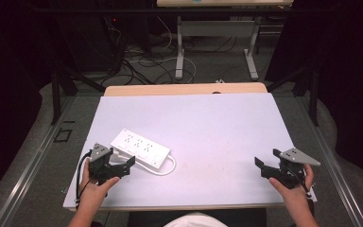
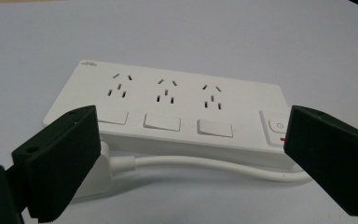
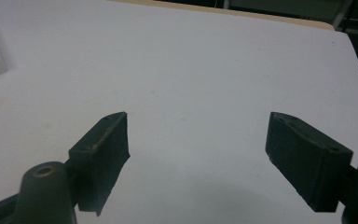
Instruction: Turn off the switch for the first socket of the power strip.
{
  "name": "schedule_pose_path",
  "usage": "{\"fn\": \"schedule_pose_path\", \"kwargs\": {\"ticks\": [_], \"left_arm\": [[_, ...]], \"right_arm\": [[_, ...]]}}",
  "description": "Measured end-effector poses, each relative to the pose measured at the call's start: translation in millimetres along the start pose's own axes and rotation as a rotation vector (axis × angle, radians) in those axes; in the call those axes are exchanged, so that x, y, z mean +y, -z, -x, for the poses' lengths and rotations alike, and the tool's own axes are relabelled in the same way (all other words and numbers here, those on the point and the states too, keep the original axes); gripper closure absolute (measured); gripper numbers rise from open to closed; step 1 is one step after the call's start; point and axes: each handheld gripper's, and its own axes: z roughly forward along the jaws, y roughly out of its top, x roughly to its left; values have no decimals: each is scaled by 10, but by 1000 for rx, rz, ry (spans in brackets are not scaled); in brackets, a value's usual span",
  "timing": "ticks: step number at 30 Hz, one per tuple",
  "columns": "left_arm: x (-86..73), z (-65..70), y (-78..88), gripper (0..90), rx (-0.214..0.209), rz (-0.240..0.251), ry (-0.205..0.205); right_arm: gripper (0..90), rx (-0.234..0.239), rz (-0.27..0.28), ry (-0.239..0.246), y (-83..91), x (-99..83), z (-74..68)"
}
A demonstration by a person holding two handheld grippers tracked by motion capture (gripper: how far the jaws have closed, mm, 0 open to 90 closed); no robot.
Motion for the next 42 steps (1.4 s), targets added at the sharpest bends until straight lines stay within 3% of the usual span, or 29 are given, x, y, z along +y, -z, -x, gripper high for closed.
{"fn": "schedule_pose_path", "kwargs": {"ticks": [2,8,10,16,22,32,42], "left_arm": [[2,0,2,36,1,-3,-1],[6,-8,16,37,14,23,7],[9,-18,24,40,0,30,29],[15,-13,36,45,8,32,19],[54,-6,64,90,2,31,30],[150,-46,81,165,28,24,53],[259,-60,80,225,19,36,21]], "right_arm": [[203,13,21,-3,-9,-19,3],[202,24,6,-12,-42,-73,22],[201,25,4,-15,-51,-81,23],[199,37,2,-11,-46,-84,21],[199,48,-1,-11,-54,-87,-2],[199,55,-4,-4,-66,-83,-12],[197,54,2,-11,-65,-90,-15]]}}
